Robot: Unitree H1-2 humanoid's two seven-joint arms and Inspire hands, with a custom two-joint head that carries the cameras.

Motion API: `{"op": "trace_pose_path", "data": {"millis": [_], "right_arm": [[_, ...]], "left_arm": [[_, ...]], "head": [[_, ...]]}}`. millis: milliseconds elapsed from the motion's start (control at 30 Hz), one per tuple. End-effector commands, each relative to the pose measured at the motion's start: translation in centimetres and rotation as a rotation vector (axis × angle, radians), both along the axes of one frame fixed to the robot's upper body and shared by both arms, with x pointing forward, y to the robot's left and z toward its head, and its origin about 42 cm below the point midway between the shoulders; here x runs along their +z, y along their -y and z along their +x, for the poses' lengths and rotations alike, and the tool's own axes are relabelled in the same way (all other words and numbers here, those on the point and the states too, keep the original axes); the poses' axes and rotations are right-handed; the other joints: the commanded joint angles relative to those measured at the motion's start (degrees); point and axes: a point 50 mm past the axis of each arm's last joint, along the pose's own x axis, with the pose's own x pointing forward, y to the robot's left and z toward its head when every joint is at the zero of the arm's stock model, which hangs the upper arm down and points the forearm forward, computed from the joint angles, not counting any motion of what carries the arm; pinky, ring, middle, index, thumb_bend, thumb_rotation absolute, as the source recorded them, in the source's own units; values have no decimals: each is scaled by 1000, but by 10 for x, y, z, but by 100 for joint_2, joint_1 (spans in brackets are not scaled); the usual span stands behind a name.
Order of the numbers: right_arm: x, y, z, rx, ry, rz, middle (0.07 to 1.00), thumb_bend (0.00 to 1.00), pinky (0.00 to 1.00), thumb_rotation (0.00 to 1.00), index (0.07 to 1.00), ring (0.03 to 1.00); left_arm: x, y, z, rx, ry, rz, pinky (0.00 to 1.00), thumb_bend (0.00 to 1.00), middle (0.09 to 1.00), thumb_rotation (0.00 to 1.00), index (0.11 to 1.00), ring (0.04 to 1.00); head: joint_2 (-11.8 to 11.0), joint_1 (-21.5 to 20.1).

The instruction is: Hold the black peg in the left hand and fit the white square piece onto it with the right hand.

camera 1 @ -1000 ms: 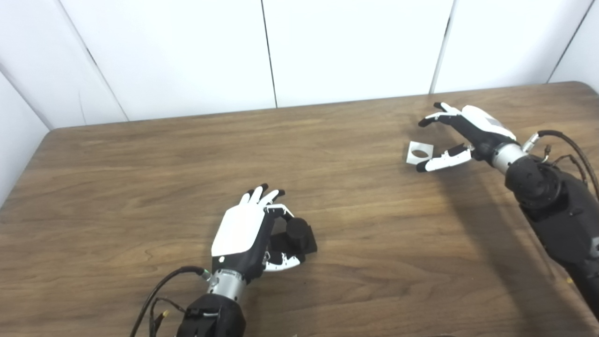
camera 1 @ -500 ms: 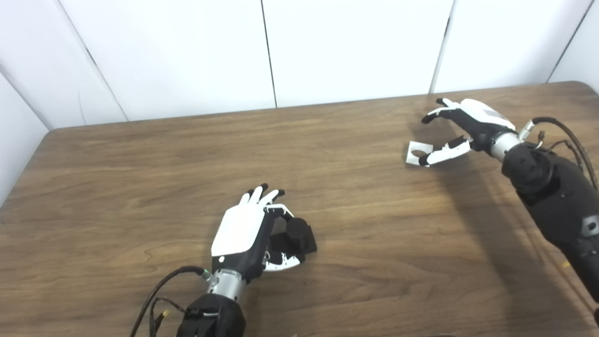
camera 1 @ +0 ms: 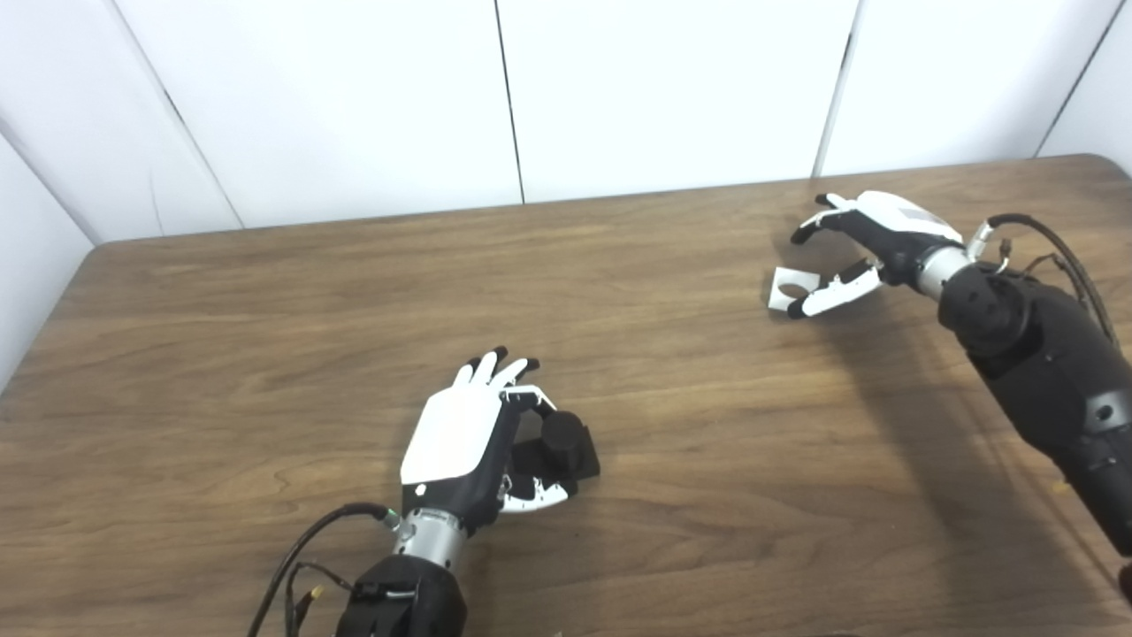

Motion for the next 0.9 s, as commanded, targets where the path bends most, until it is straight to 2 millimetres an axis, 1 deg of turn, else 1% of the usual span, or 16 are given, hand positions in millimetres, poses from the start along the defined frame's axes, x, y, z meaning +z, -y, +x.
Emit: {"op": "trace_pose_path", "data": {"millis": [0,400,633,867], "right_arm": [[41,-2,12,18,92,-36,1000,877,1000,381,751,1000],[39,-10,15,40,37,-121,1000,880,1000,396,745,1000],[34,-10,17,49,26,-137,998,889,1000,361,715,1000],[33,-9,19,46,23,-141,998,884,1000,358,709,1000]], "left_arm": [[0,1,-1,-7,-9,14,1000,519,916,63,491,1000],[1,3,-1,-10,-1,21,1000,519,917,64,491,1000],[1,4,-1,-7,6,12,1000,520,913,63,491,1000],[3,6,-1,-6,8,10,1000,520,914,64,491,1000]], "head": [[6,2],[18,13],[26,14],[42,12]]}}
